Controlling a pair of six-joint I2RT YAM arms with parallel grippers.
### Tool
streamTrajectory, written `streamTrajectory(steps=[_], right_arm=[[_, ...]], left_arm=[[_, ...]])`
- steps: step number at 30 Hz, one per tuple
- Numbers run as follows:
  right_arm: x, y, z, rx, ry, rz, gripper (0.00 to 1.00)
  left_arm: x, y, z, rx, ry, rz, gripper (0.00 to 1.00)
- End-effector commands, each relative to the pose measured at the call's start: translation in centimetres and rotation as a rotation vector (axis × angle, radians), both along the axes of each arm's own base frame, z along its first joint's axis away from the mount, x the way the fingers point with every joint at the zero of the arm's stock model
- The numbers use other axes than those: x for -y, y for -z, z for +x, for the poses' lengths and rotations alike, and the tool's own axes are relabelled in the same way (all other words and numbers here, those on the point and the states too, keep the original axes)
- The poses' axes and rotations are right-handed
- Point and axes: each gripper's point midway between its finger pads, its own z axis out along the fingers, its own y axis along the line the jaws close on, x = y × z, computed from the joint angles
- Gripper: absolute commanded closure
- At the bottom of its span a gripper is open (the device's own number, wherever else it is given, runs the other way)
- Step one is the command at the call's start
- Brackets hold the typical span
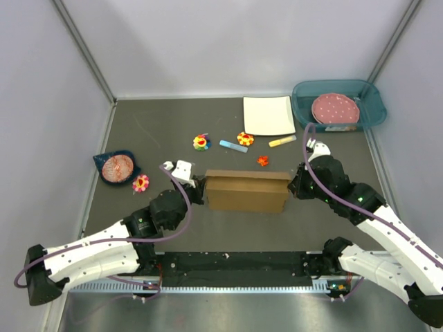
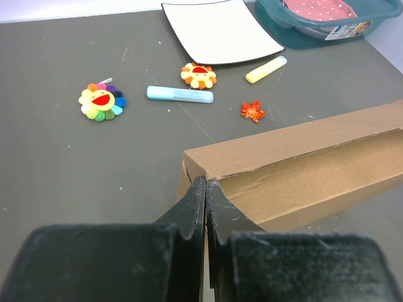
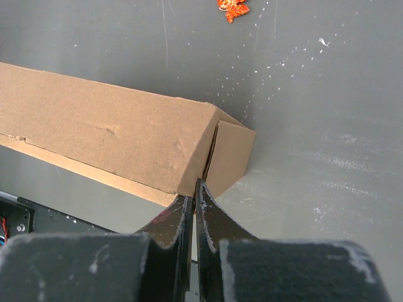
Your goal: Fold the paper box
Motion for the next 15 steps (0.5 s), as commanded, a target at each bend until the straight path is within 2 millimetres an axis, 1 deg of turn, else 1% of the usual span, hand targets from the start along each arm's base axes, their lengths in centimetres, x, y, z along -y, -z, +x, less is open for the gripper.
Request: streamTrajectory(steps=[1, 6, 9, 10, 14, 15], right_arm=[[1.2, 3.6, -3.2, -0.168, -0.039, -0.096, 1.0], [1.1, 3.1, -3.4, -0.161, -0.044, -0.079, 1.0], [1.3, 2.7, -3.4, -0.15, -0.04, -0.078, 1.0], [1.3, 2.6, -3.4, -0.149, -0.039, -0.077, 1.0], [1.3, 2.1, -3.4, -0.141, -0.041, -0.07, 1.0], [1.3, 2.0, -3.4, -0.138, -0.041, -0.068, 0.99]], left_arm=[[0.5, -1.8, 0.3, 0.036, 0.013, -0.044, 1.0], [0.6, 0.6, -0.1, 0.003, 0.039, -0.001, 1.0], [0.5, 2.6, -0.5, -0.027, 0.05, 0.034, 1.0], [0.5, 3.6, -0.6, -0.042, 0.055, 0.046, 1.0], [0.2, 5.7, -1.0, -0.089, 0.051, 0.061, 1.0], [0.1, 6.1, -1.1, -0.103, 0.048, 0.061, 1.0]])
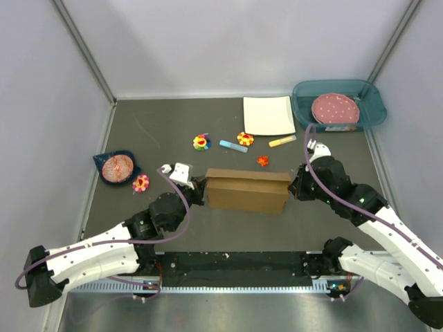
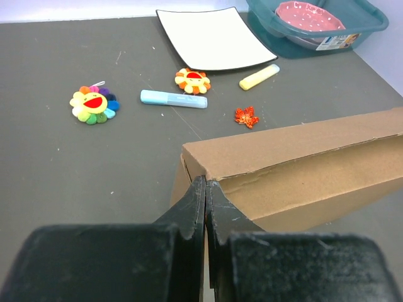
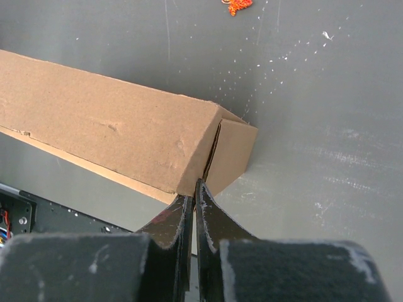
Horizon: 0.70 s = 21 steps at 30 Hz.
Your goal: Fold the paper box
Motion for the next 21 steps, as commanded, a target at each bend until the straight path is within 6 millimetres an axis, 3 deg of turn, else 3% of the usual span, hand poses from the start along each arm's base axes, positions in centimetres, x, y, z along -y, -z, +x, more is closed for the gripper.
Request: streamTrajectory(steps=[1, 11, 16, 21], right_arm=[[1.2, 1.9, -2.9, -0.126, -0.031, -0.072, 0.98], [1.3, -0.7, -2.8, -0.07, -0.034, -0.043, 0.86], [1.5, -3.0, -2.6, -0.006, -0.032, -0.013, 0.83], [1.8, -4.0, -2.1, 0.032, -0.026, -0.026, 0.8]], left_arm=[[-0.4, 5.7, -1.1, -0.123, 0.026, 0.102, 1.0], [-1.1, 8.5, -1.4, -0.186, 0.002, 0.137, 1.0], [-1.0, 8.0, -1.4, -0.182, 0.001, 0.124, 1.0], [-0.9, 7.7, -1.4, -0.175, 0.005, 0.13, 1.0]])
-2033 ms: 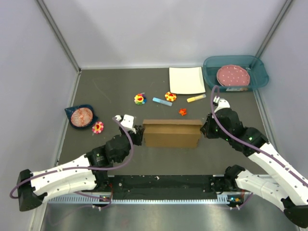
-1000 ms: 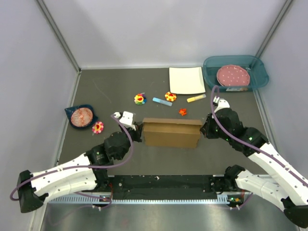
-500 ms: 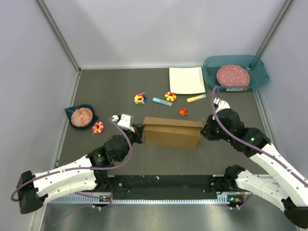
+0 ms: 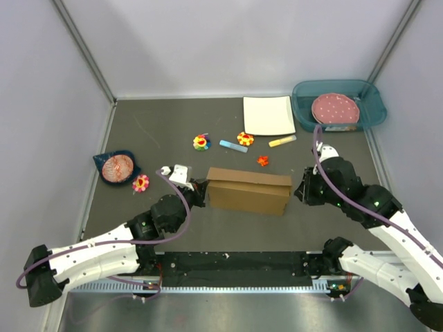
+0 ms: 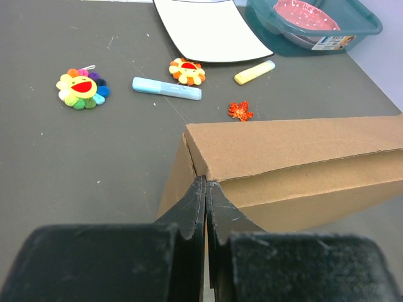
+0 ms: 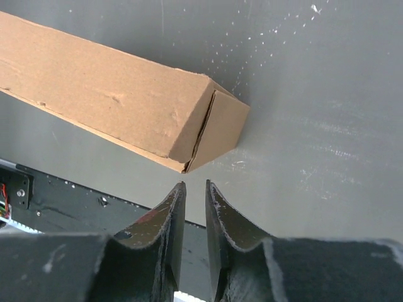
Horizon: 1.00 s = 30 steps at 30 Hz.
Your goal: Fold the paper box
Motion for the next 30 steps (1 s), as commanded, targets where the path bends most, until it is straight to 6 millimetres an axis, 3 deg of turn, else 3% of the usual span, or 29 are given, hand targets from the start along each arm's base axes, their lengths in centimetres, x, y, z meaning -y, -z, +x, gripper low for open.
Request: streamTrajectory(steps=[1, 5, 10, 22, 30], right_arm=[[0.1, -2.5, 0.6, 0.072, -0.003, 0.003, 0.79], [-0.3, -2.8, 0.9, 0.076, -0.014, 0.009, 0.63], [-0.7, -3.2, 1.1, 0.087, -0.029, 0.017, 0.56], [-1.2, -2.8, 2.9, 0.13, -0.018, -0.003, 0.59], [-1.4, -1.8, 3.5, 0.131, -0.015, -0.025, 0.73]], left_arm=[[-1.1, 6.0, -1.1, -0.128, 0.023, 0.192, 1.0], [-1.0, 5.8, -1.1, -0.128, 0.028, 0.189, 1.0], [-0.8, 5.3, -1.0, -0.122, 0.029, 0.187, 1.0], [-0.2, 4.6, -1.0, -0.118, 0.046, 0.178, 1.0], [-0.1, 4.5, -1.0, -0.115, 0.05, 0.178, 1.0]])
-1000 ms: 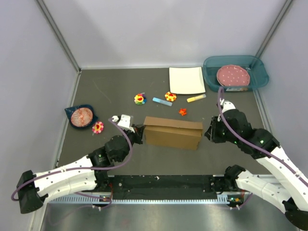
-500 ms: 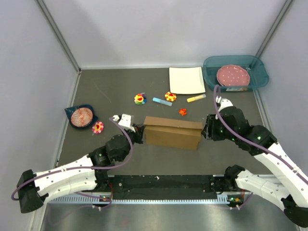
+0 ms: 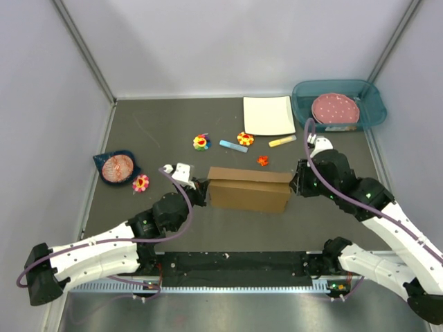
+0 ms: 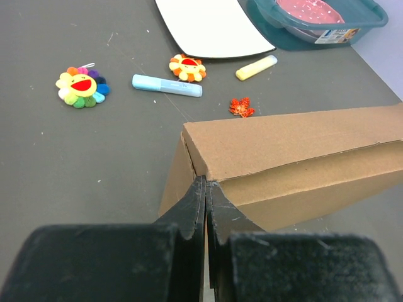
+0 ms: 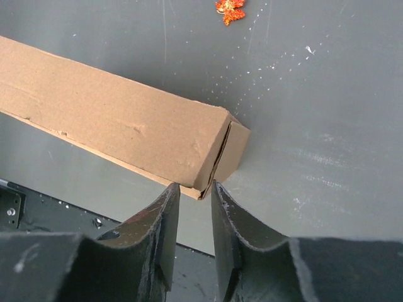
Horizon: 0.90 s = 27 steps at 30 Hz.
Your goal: Fold the paper box
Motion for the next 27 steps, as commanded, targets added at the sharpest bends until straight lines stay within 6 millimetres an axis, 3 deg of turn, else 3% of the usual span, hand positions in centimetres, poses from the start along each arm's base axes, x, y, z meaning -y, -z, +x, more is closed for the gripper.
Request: streamTrajectory(steps=[1, 9, 18, 21, 27], right_arm=[[-0.4, -0.3, 1.0, 0.051, -0.002, -0.001, 0.75], [-0.1, 0.8, 1.2, 0.046, 0.015, -0.028, 0.8], [0.2, 2.8, 0.9, 0.0, 0.022, -0.056, 0.94], [0.4, 2.9, 0.5, -0.002, 0.026, -0.043, 0.96], [0.3, 1.3, 0.7, 0.028, 0.018, -0.033, 0.97]], left_arm=[[-0.5, 4.5, -1.1, -0.103, 0.045, 0.153, 1.0], [-0.5, 4.4, -1.1, -0.1, 0.045, 0.156, 1.0], [-0.6, 5.1, -1.2, -0.111, 0.047, 0.166, 1.0], [-0.6, 5.3, -1.3, -0.116, 0.047, 0.163, 1.0], [-0.7, 5.2, -1.2, -0.114, 0.043, 0.166, 1.0]])
